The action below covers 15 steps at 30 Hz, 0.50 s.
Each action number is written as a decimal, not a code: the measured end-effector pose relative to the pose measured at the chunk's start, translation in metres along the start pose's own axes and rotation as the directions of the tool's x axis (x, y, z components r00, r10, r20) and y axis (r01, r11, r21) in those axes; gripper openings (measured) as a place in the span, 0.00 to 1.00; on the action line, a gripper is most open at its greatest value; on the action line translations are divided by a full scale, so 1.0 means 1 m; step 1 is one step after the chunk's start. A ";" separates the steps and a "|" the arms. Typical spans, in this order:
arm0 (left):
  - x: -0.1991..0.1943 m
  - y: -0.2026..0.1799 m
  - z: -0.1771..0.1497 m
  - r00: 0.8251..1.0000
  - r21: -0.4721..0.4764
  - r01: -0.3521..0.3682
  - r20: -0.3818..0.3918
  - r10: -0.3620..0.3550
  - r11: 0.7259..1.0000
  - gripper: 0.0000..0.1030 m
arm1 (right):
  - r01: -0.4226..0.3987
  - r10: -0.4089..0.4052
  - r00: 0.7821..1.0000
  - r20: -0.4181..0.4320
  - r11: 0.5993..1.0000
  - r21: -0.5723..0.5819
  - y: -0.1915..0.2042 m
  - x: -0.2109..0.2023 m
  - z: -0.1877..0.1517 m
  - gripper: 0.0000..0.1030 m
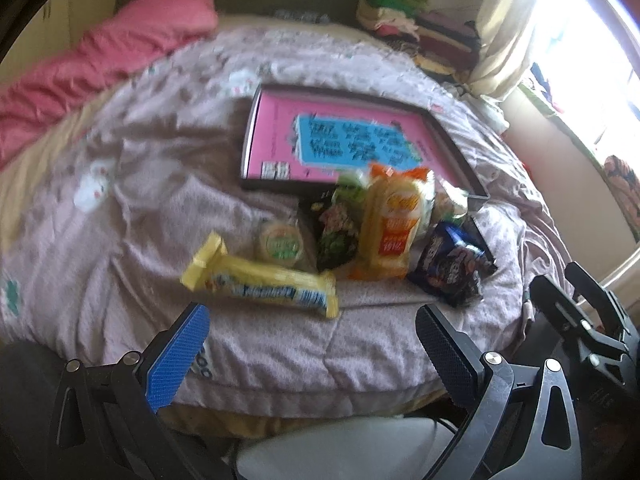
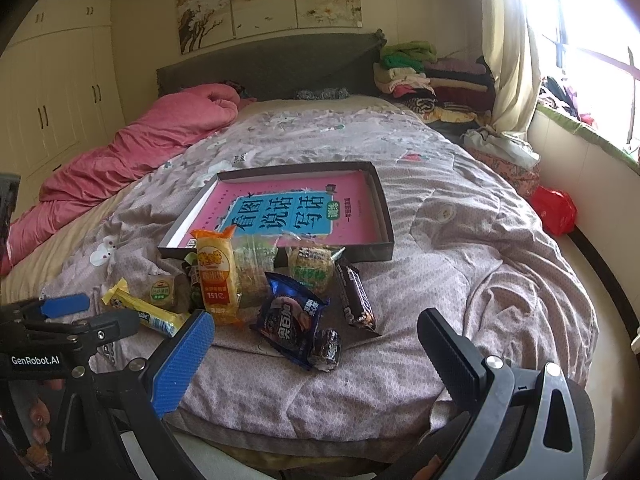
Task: Organize snacks
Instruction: 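Grasp the yellow Alpenliebe bar with the left tool while the right tool grasps the blue cookie pack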
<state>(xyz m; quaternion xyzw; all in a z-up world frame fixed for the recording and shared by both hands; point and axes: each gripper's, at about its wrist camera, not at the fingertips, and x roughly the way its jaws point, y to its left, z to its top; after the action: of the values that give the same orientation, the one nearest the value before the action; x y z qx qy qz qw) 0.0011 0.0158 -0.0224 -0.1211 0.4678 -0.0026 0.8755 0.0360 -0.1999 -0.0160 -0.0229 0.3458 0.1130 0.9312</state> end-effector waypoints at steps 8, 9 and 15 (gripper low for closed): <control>0.022 0.027 -0.002 0.996 -0.140 0.040 -0.073 -0.051 0.989 1.00 | 0.006 -0.003 0.999 -0.045 0.998 0.070 -0.014 0.010 -0.001 0.99; 0.024 0.028 -0.002 0.996 -0.149 0.046 -0.075 -0.058 0.988 1.00 | 0.005 -0.001 0.999 -0.050 0.997 0.073 -0.015 0.011 -0.001 0.99; 0.034 0.031 -0.002 0.992 -0.173 0.079 -0.086 -0.095 0.982 0.98 | -0.040 0.044 0.997 -0.063 0.998 0.051 -0.009 0.021 -0.001 0.99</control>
<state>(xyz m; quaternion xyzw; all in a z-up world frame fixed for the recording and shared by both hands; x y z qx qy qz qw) 0.0154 0.0421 -0.0577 -0.2149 0.5012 -0.0069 0.8382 0.0530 -0.2043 -0.0307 0.0038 0.3786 0.1231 0.9173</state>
